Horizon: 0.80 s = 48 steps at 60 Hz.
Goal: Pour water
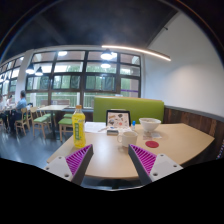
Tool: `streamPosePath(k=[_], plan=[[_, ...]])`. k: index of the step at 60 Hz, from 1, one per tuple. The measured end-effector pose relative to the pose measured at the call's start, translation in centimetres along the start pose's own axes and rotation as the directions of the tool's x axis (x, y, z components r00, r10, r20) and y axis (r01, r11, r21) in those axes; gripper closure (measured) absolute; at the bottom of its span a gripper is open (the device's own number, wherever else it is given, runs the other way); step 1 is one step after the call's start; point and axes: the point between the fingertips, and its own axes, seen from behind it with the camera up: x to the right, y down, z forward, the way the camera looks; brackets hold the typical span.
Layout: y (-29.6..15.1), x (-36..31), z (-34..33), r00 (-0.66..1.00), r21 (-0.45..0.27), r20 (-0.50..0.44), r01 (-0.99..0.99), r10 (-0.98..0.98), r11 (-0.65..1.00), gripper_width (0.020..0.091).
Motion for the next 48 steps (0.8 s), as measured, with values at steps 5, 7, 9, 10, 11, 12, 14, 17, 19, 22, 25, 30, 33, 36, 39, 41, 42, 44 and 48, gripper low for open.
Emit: streamPosePath(k=[5, 7, 9, 10, 11, 12, 14, 17, 19, 22, 25, 30, 33, 36, 39, 41, 42, 44, 48], plan=[[-0.6, 0.3, -0.1, 0.999, 0.009, -0.004, -0.040, 0.040, 0.999, 0.0277], [-0.8, 0.7, 0.9, 0.999, 0.008, -0.002, -0.047, 0.047, 0.999, 0.0275], [-0.9, 0.8, 1.2, 0.999, 0.006, 0.004, -0.051, 0.051, 0.999, 0.0273], [-0.9, 0.8, 1.4, 0.999, 0.006, 0.006, -0.051, 0.051, 0.999, 0.0275], [-0.9, 0.8, 1.6, 0.999, 0.006, 0.010, -0.050, 0.049, 0.999, 0.0274], [-0.7, 0.6, 1.2, 0.999, 0.009, 0.011, -0.047, 0.047, 0.999, 0.0275], [-0.9, 0.5, 1.6, 0.999, 0.011, 0.018, -0.044, 0.043, 0.999, 0.0274], [-0.9, 0.2, 2.0, 0.999, 0.012, 0.026, -0.035, 0.035, 0.999, 0.0274], [-0.9, -0.2, 2.5, 0.999, 0.012, 0.035, -0.030, 0.030, 0.999, 0.0274], [-0.7, -1.3, 3.3, 0.998, 0.008, 0.054, -0.022, 0.022, 1.000, 0.0275], [-0.5, -2.5, 4.6, 0.997, 0.002, 0.072, -0.024, 0.023, 1.000, 0.0274], [-0.5, -5.6, 6.5, 0.992, 0.006, 0.124, -0.030, 0.029, 1.000, 0.0276], [-0.8, -7.7, 8.0, 0.989, 0.009, 0.146, -0.034, 0.032, 0.999, 0.0281], [-1.2, -9.8, 9.8, 0.986, 0.019, 0.162, -0.034, 0.031, 0.999, 0.0284], [-1.5, -11.7, 11.8, 0.984, 0.019, 0.174, -0.027, 0.024, 0.999, 0.0283], [-1.5, -12.8, 13.3, 0.984, 0.012, 0.177, -0.023, 0.021, 1.000, 0.0279], [-1.5, -13.4, 14.1, 0.984, 0.006, 0.177, -0.023, 0.021, 1.000, 0.0278], [-1.6, -14.4, 15.6, 0.984, -0.001, 0.176, -0.023, 0.023, 1.000, 0.0281], [-1.3, -15.6, 18.9, 0.986, -0.025, 0.160, -0.036, 0.040, 0.999, 0.0281]])
